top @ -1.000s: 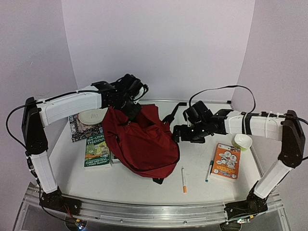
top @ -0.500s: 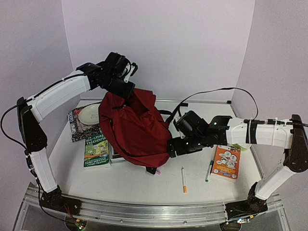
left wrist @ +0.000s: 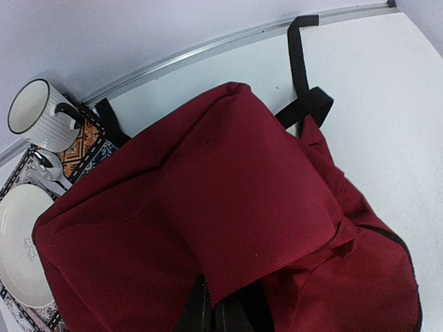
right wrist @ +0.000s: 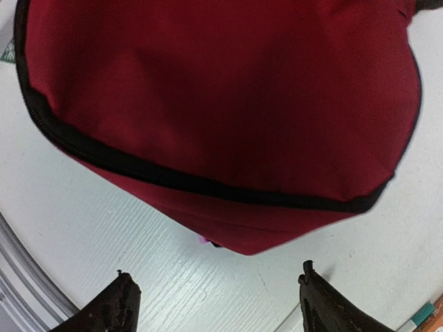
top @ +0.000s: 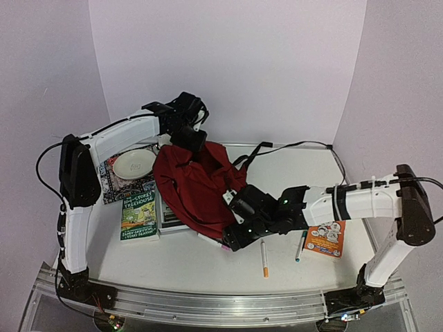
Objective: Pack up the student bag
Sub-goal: Pick up the lower front pocket of the student bag, then adjust the pen at the center of the board.
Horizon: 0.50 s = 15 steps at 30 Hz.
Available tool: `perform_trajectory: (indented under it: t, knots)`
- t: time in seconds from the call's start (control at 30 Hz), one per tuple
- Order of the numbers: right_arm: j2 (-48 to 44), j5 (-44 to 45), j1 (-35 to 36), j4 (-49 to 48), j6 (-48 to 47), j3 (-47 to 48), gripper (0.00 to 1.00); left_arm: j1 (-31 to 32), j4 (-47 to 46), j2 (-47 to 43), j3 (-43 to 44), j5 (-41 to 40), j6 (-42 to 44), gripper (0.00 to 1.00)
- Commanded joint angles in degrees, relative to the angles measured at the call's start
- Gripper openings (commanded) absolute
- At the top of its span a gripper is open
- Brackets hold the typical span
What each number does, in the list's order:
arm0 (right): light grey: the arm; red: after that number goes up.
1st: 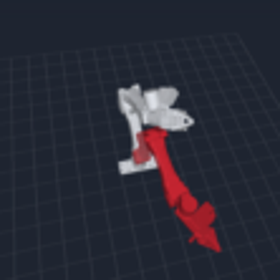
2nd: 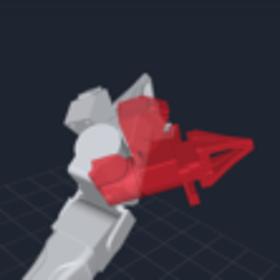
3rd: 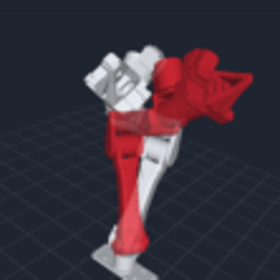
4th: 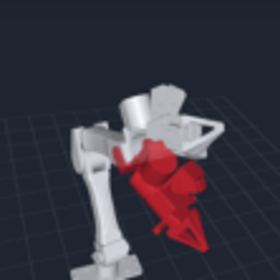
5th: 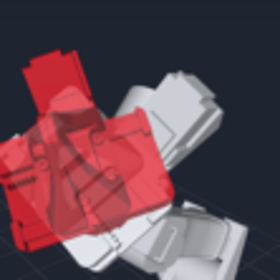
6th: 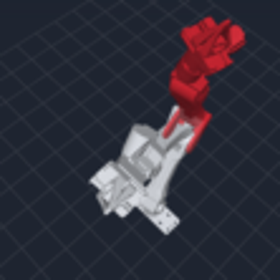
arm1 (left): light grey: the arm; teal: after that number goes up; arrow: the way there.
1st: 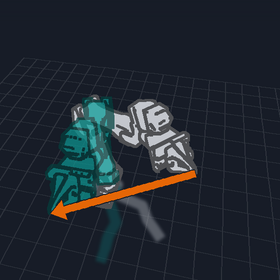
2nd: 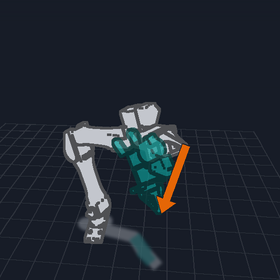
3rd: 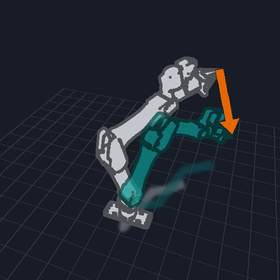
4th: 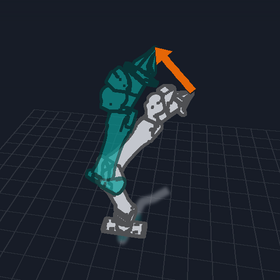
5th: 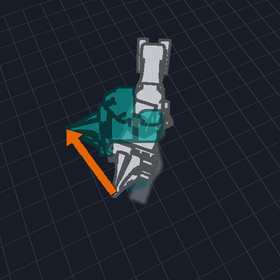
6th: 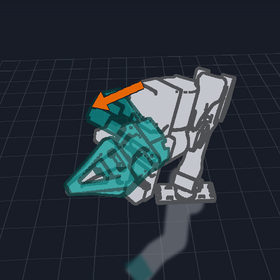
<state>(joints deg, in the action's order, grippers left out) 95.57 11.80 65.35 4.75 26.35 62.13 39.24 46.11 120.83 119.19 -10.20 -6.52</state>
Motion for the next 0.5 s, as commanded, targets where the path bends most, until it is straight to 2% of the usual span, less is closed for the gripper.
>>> perform_trajectory:
  t: [0.0, 0.2, 0.47]
  knots:
    - [5.3, -1.4, 0.1, -2.9, -2.6, 0.3, 0.74, -0.1, -5.2, 1.4, 5.2, 1.9, -0.6, 0.0]
    - [11.6, -2.9, 0.0, -4.2, -6.1, 5.1, 0.65, -0.1, -7.1, 4.3, 5.1, 3.3, -0.1, 0.0]
    - [18.0, -6.8, 0.1, -4.2, -8.1, 10.7, 0.64, -0.1, -8.9, 7.0, 4.0, 5.5, 0.6, 0.0]
